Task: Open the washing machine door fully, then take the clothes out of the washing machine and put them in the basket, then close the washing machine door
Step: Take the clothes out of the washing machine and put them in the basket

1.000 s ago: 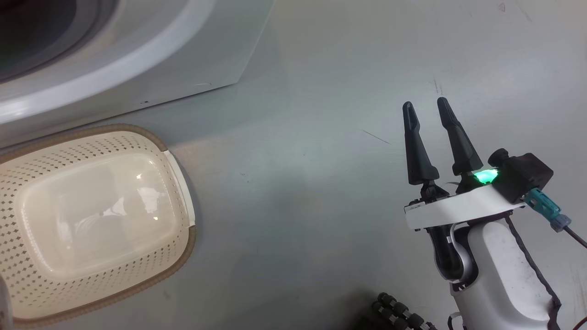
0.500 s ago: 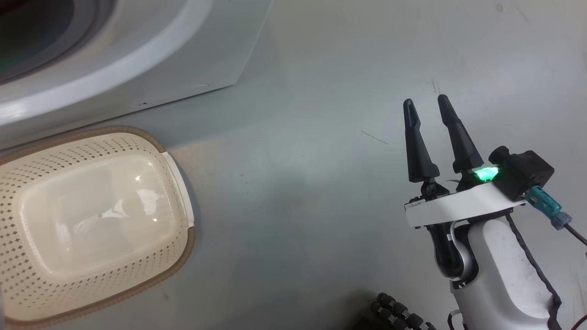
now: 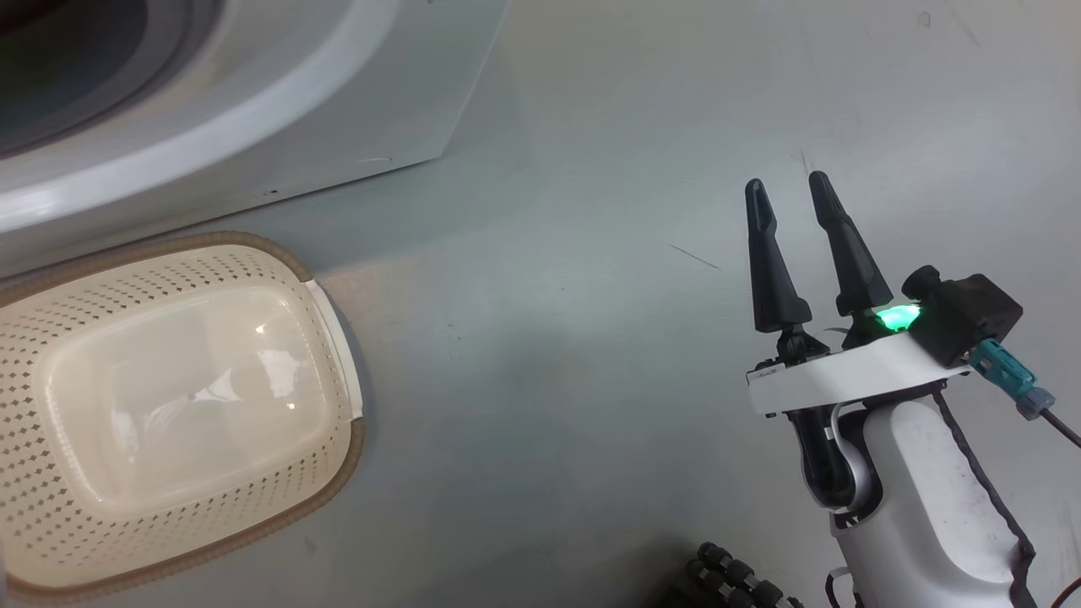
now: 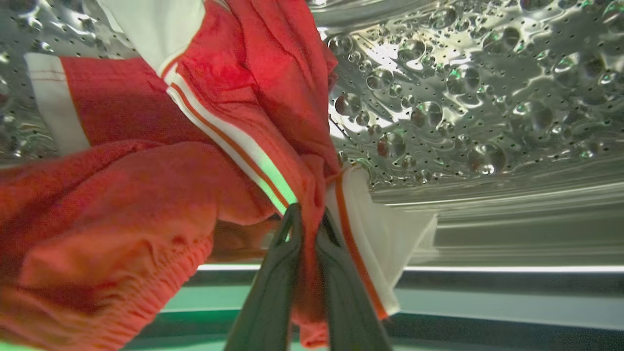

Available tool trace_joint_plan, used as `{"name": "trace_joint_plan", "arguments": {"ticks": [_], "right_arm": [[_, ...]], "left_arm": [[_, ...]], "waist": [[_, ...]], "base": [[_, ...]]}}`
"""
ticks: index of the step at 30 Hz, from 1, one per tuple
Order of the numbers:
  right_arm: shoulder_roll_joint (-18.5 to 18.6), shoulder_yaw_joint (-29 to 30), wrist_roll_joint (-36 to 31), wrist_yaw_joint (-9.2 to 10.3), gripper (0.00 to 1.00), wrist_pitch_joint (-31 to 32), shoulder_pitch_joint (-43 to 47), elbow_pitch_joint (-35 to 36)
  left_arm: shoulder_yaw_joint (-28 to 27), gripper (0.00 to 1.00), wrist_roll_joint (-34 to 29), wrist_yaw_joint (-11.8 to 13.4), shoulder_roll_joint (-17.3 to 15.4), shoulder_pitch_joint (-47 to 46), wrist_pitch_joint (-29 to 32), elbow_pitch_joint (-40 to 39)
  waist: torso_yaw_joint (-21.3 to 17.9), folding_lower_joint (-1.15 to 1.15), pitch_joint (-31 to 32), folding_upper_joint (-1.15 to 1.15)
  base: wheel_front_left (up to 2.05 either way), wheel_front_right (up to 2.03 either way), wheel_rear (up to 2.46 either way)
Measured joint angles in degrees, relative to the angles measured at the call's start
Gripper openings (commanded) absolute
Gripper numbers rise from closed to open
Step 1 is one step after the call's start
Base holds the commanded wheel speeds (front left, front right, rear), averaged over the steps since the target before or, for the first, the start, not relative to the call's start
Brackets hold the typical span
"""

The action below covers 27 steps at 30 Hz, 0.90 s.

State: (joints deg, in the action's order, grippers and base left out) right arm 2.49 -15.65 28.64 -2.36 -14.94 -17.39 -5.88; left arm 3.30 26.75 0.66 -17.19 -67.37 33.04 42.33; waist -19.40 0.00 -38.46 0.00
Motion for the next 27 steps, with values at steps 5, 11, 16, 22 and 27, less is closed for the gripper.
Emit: {"name": "trace_joint_plan", "arguments": {"ticks": [5,11,16,22,27], "right_arm": [[0.00,0.74,-0.38,0.02,1.00,0.00,-0.26,-0.13],[0.01,1.16,-1.23,0.07,1.00,0.00,-0.26,-0.49],[0.01,1.46,-2.21,0.05,1.00,0.00,-0.26,-0.91],[0.02,1.77,-3.69,-0.02,1.00,0.00,-0.23,-1.60],[0.03,1.99,-4.44,-0.09,1.00,0.00,0.10,-2.02]], "left_arm": [[0.26,0.00,-0.65,-0.46,0.29,0.25,-4.35,-0.31],[0.58,0.00,-1.48,-0.49,0.98,2.04,-9.49,-0.68],[0.75,0.00,-1.67,-0.49,2.10,4.42,-13.89,-1.03],[0.79,0.00,-2.35,-0.49,3.34,7.60,-20.12,-2.16],[1.21,0.00,-3.28,-0.48,4.61,10.99,-24.98,-3.16]], "waist": [[0.48,0.00,0.46,0.00],[1.38,0.00,1.54,0.00],[2.35,0.00,2.49,0.00],[3.42,0.00,3.90,0.00],[4.36,0.00,5.32,0.00]], "base": [[0.00,0.00,0.00],[0.00,0.00,0.00],[0.00,0.00,0.00],[0.00,0.00,0.00],[0.00,0.00,0.00]]}}
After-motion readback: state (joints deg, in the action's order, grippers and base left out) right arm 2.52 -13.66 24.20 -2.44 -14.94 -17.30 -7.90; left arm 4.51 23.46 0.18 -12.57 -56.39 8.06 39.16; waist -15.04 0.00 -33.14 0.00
